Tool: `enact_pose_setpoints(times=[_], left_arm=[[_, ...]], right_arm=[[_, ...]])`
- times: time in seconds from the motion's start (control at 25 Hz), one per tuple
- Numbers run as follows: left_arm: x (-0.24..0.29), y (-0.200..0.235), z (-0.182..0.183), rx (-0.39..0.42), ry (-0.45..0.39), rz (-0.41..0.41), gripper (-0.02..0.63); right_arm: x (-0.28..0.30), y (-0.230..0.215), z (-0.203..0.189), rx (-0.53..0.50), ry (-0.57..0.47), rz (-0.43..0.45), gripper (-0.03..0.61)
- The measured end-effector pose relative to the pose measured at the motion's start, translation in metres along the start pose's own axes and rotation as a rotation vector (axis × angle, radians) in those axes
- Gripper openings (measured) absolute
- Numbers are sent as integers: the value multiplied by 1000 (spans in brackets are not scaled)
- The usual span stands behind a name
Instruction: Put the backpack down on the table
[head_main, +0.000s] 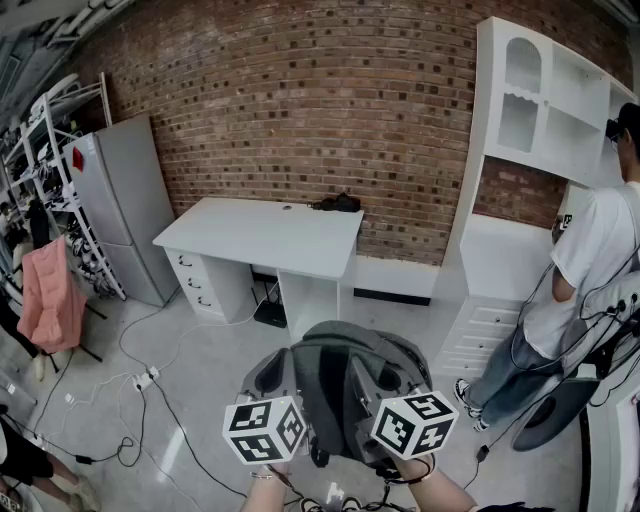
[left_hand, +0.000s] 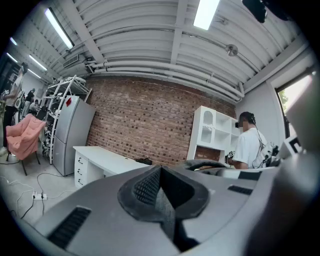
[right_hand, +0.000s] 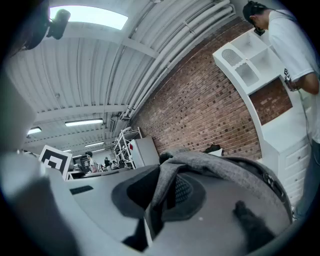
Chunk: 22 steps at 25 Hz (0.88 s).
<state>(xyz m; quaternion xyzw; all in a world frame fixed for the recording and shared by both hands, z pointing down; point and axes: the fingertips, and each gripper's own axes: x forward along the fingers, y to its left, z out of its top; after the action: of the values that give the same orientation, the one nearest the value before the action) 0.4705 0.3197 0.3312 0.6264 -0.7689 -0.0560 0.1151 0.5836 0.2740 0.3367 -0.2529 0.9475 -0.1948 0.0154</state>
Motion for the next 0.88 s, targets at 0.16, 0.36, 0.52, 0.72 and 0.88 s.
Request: enact_pose_setpoints(times=[0.16, 0.36, 0.52, 0.72, 0.88], left_arm=[[-10, 5, -4, 9, 10, 15, 11], [-10, 20, -1, 24, 10, 53, 11], [-16, 43, 7, 12, -12, 82, 11], [-28, 87, 19, -11, -39, 119, 11], [-34, 126, 28, -7, -57, 135, 11]], right_arm=[[-4, 13, -4, 1, -9, 9, 46], [9, 22, 9, -9, -45, 30, 46], [26, 33, 13, 27, -59, 62, 46], [55, 44, 20, 37, -66, 56, 48], [79, 47, 23, 12, -72, 37, 47]])
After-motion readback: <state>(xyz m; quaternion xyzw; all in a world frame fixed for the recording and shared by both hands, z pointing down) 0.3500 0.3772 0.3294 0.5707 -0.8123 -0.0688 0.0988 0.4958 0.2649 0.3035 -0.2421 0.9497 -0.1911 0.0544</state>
